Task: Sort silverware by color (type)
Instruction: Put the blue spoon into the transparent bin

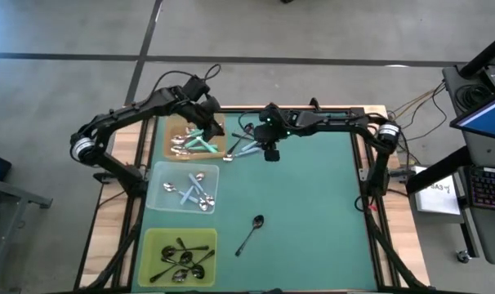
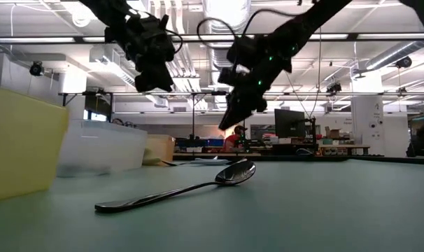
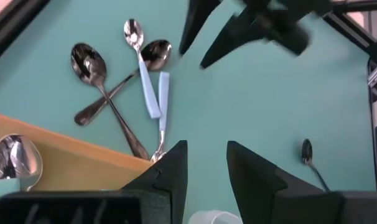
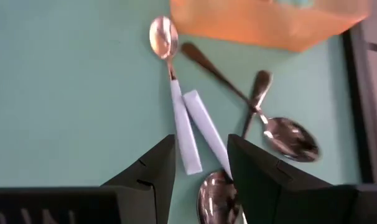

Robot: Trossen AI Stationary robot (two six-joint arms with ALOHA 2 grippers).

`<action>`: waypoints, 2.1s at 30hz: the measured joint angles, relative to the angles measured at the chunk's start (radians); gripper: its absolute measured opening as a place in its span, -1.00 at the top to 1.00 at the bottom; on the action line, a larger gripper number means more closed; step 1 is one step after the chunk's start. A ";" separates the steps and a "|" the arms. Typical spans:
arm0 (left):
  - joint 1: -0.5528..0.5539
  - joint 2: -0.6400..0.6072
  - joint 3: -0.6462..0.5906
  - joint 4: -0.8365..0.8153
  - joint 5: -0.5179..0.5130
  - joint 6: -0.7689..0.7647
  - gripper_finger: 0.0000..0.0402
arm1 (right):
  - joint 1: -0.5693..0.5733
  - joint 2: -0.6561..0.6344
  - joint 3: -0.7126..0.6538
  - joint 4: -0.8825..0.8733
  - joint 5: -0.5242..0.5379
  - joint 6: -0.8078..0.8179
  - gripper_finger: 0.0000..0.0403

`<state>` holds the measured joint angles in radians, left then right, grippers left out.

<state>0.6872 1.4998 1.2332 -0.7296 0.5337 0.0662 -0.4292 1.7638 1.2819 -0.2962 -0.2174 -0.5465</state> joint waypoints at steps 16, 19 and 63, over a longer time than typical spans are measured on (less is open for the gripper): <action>0.004 -0.131 0.006 0.003 -0.054 -0.004 0.53 | -0.045 0.196 0.096 0.110 -0.028 0.007 0.44; 0.004 -0.159 0.004 0.002 -0.056 -0.003 0.53 | -0.047 0.227 0.113 0.113 -0.029 0.019 0.47; 0.013 -0.241 -0.073 -0.037 -0.141 0.027 0.53 | -0.054 0.298 0.258 -0.158 -0.032 0.122 0.84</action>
<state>0.7006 1.2583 1.1604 -0.7667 0.3928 0.0931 -0.4828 2.0615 1.5396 -0.4543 -0.2495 -0.4247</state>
